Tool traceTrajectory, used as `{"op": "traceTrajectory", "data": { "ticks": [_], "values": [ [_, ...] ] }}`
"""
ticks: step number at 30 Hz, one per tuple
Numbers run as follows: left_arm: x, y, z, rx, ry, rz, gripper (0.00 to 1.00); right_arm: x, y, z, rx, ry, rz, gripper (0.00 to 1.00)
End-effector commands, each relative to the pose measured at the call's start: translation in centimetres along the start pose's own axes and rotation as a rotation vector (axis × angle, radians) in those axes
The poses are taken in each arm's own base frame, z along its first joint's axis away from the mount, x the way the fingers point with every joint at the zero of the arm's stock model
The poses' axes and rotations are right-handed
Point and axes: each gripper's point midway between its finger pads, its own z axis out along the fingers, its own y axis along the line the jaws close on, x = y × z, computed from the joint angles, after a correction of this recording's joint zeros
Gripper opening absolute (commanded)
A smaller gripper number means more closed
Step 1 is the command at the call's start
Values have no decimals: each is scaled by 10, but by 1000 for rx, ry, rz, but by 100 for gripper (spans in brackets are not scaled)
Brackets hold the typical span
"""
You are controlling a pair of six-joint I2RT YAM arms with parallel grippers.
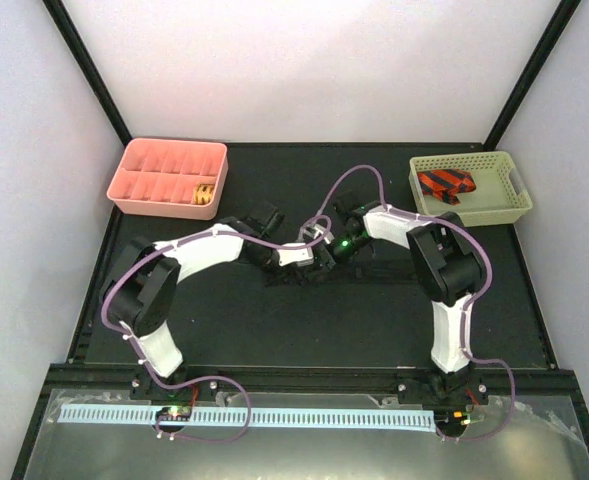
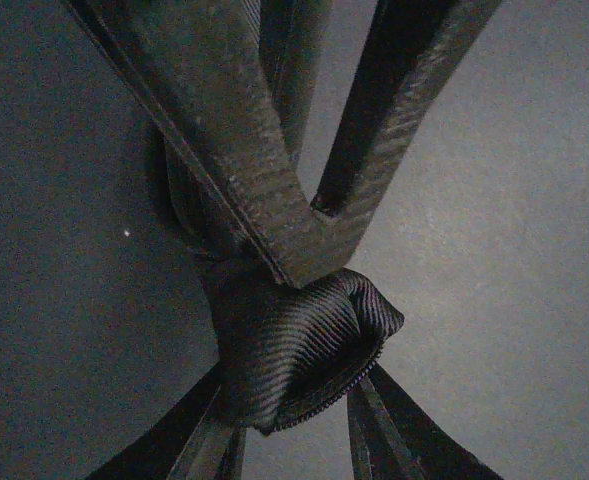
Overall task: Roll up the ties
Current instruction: Pass from the left arm to the right
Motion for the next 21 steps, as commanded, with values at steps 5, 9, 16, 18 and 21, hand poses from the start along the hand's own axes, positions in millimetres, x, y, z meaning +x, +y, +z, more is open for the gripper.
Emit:
{"op": "traceTrajectory", "data": {
  "ticks": [5,9,16,18,21],
  "values": [
    [-16,6,4,13,-12,-4,30,2,-6,-15,-46,-38,29,31],
    [-19,9,5,10,-15,-3,30,-1,-15,-17,-26,-50,38,31],
    [-33,15,8,29,-30,-11,30,-5,-8,-24,-67,-104,38,42],
    [-36,16,9,36,-33,-11,30,-4,-8,-23,-71,-110,45,43],
    [-40,18,13,52,-27,-15,31,-5,-11,-21,-68,-110,55,43]
  ]
}}
